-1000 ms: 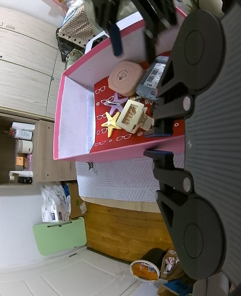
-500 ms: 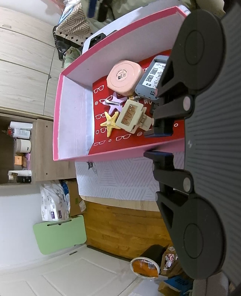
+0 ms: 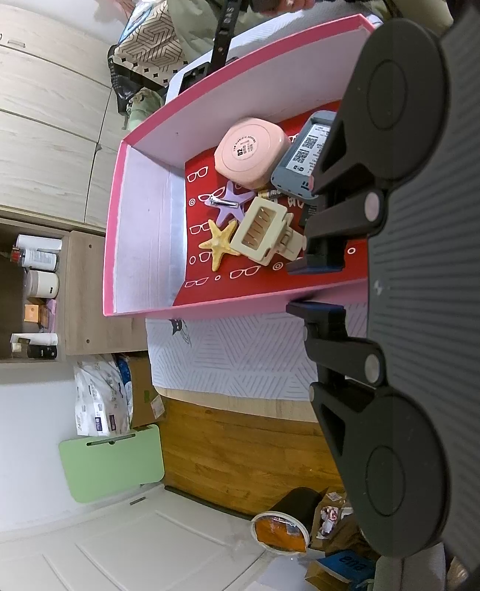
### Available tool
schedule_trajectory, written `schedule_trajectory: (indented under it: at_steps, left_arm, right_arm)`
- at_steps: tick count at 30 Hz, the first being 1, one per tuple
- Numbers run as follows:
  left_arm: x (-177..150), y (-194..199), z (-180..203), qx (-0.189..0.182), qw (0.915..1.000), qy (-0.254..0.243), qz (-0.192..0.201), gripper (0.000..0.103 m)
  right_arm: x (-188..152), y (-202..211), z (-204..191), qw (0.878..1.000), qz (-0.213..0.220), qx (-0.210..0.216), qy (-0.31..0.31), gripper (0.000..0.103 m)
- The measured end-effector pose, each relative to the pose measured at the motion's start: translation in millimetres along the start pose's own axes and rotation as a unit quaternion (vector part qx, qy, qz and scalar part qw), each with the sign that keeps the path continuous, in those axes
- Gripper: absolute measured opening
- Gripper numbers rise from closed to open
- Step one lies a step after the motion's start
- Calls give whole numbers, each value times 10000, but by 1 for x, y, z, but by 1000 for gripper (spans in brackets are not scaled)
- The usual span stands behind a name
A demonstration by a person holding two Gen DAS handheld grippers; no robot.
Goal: Organize rigid objects
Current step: 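Grasp the grey router with the right gripper, then carry the grey router over the pink box and lower it inside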
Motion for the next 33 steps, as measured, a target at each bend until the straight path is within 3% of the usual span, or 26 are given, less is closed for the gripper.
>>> schedule_trajectory:
  at_steps: [4,9,17,26,33]
  left_arm:
    - [1,-1,-1,-22,10000,86,-20,13]
    - [0,-1,-2,-68,9999,76,-15,13]
    - [0,-2,-2,-107,9999,95,7,13]
    - [-1,-2,-2,-105,9999,75,12,14]
    - [-1,-2,-2,-114,9999,84,20,14]
  right_arm:
    - [-1,-8,-2,9990,264,126,-349,100]
    - [-6,-20,-20,9963,363,-756,193,101]
    - [-11,-41,-17,9926,136,-1206,43,103]
    - [-13,-39,-12,9940,-73,-1087,-30,102]
    - [-18,-17,-16,9982,-179,-551,-121,102]
Point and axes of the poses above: each gripper's, at about its wrist camera, not at the fingertips, and y roughly against the way its jaws point, z to its right, x to its top, the point moved 7 cm from there along -y, roughly the way its jaws point, and after that the axes turned 8 degrees about -z, right-handed, at the moved point
